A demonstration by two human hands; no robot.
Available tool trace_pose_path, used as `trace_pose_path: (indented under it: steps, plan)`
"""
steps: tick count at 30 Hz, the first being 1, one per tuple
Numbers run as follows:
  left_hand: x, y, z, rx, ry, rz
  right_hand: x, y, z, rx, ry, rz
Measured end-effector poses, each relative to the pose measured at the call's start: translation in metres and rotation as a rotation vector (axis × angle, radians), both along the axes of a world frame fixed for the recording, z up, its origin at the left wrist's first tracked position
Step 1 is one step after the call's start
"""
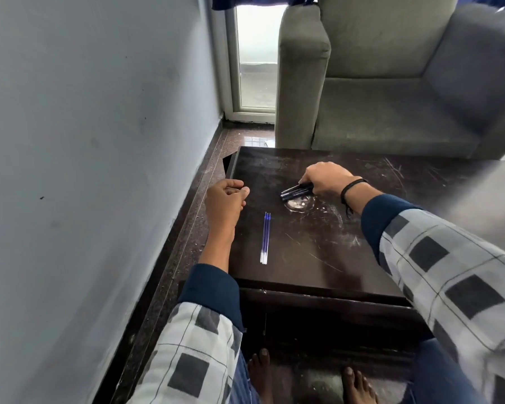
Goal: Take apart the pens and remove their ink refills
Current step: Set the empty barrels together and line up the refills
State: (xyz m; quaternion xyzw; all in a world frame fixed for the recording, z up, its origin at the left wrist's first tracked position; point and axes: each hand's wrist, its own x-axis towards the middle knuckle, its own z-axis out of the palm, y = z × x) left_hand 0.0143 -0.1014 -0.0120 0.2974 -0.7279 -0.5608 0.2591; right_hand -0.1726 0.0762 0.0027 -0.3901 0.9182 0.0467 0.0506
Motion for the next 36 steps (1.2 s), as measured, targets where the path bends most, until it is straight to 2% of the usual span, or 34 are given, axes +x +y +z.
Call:
trace_pose_path:
  steps: [6,14,33,36]
  plan:
    - [0.0,0.008,0.001,0.002,-0.007,-0.046,0.018,0.066,-0.007,-0.033,0.013,0.184]
    - [0.001,0.018,-0.001,-0.018,-0.053,-0.123,0.061,0.151,-0.034,-0.222,0.046,0.34]
    - [0.017,0.032,-0.012,-0.097,-0.182,-0.133,0.083,0.179,-0.049,-0.423,0.095,0.263]
    - [0.02,0.032,-0.014,-0.163,-0.215,-0.168,0.085,0.181,-0.048,-0.434,0.101,0.263]
